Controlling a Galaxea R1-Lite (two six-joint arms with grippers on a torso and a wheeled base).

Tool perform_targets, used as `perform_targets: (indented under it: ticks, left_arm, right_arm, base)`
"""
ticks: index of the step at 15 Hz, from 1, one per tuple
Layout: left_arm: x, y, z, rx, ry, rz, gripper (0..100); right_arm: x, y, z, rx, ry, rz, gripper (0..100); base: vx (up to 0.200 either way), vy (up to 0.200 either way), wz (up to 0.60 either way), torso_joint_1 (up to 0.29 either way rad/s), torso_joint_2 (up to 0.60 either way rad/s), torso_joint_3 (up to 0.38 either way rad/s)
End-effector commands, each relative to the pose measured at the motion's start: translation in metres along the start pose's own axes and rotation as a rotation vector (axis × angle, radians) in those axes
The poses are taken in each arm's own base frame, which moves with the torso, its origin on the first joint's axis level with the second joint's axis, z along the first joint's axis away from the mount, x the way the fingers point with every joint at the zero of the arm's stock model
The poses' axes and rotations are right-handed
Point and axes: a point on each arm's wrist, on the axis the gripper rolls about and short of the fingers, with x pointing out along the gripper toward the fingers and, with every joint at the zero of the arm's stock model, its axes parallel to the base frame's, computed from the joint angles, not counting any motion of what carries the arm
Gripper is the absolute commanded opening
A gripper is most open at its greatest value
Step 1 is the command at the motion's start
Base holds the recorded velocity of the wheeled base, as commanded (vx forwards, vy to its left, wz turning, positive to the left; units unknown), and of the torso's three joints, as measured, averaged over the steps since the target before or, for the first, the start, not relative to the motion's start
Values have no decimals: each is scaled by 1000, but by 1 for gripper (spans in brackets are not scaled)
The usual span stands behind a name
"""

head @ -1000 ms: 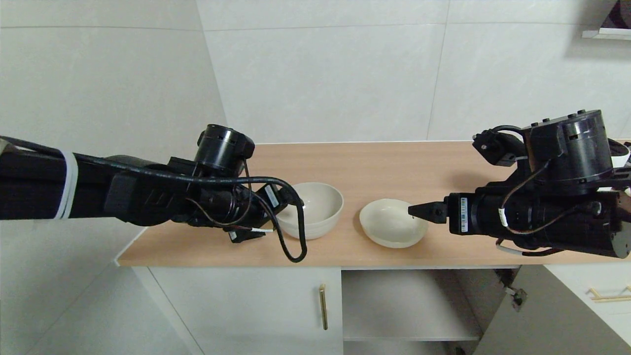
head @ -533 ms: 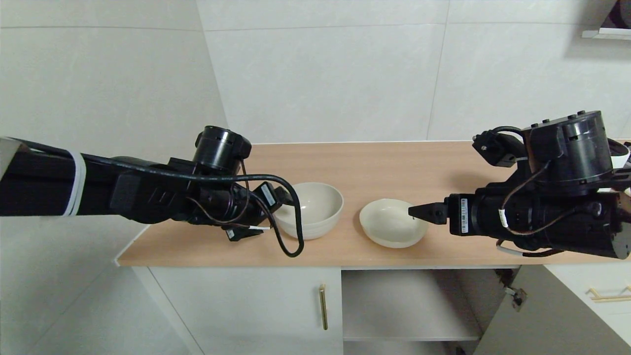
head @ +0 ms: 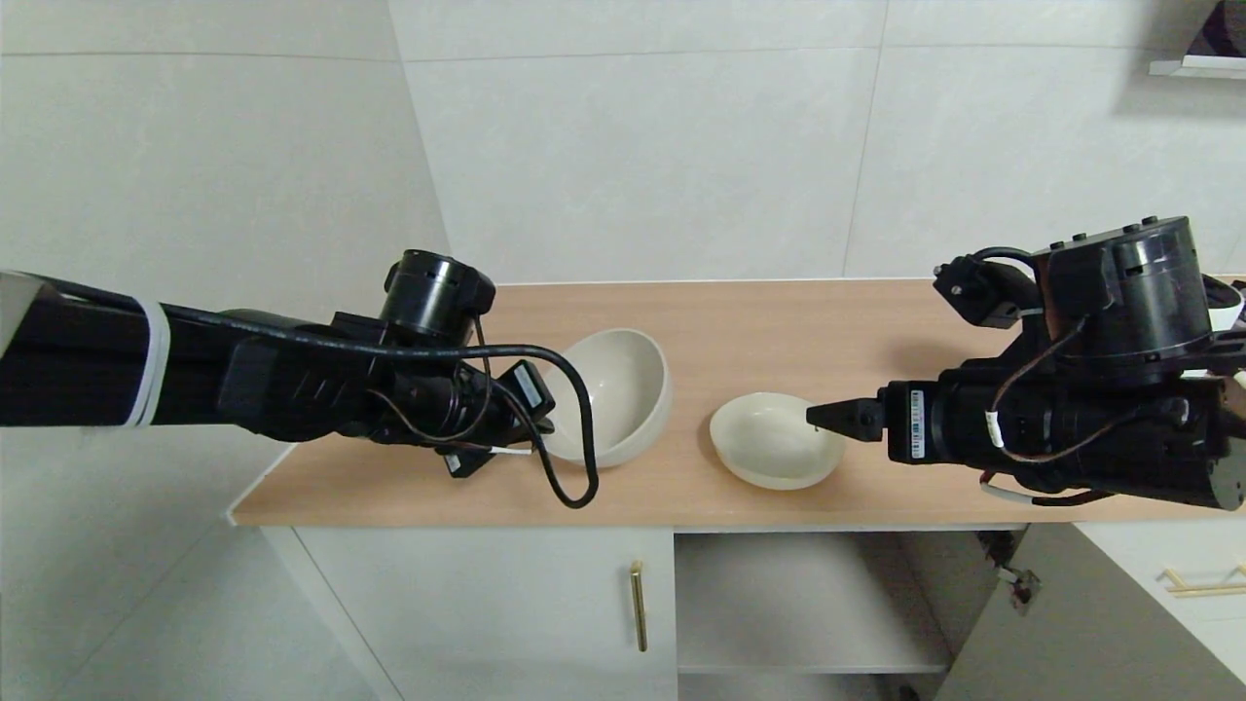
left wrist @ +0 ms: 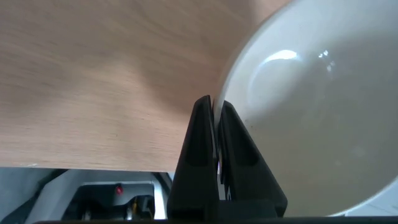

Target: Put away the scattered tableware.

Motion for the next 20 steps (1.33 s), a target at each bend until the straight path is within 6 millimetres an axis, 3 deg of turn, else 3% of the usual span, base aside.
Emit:
perform_targets:
  ticks: [1, 9, 14, 20]
  left_arm:
    - [-4, -1, 1, -1, -6, -9, 0]
    - [-36, 1, -6, 30, 31, -80, 0]
    - [-36, 2, -6, 31, 31, -80, 0]
    - [-36, 2, -6, 31, 31, -80, 0]
  right_arm:
    - [1, 0, 0, 0, 1, -2, 100]
    - [75, -12, -19, -22, 54, -340, 100]
    - [96, -18, -22, 17, 55, -375, 100]
    - [107, -20, -28, 20, 69, -383, 100]
  base:
    - [0, 0, 0, 0, 0, 0]
    - [0, 0, 0, 0, 0, 0]
    - [0, 0, 0, 0, 0, 0]
    - [0, 0, 0, 0, 0, 0]
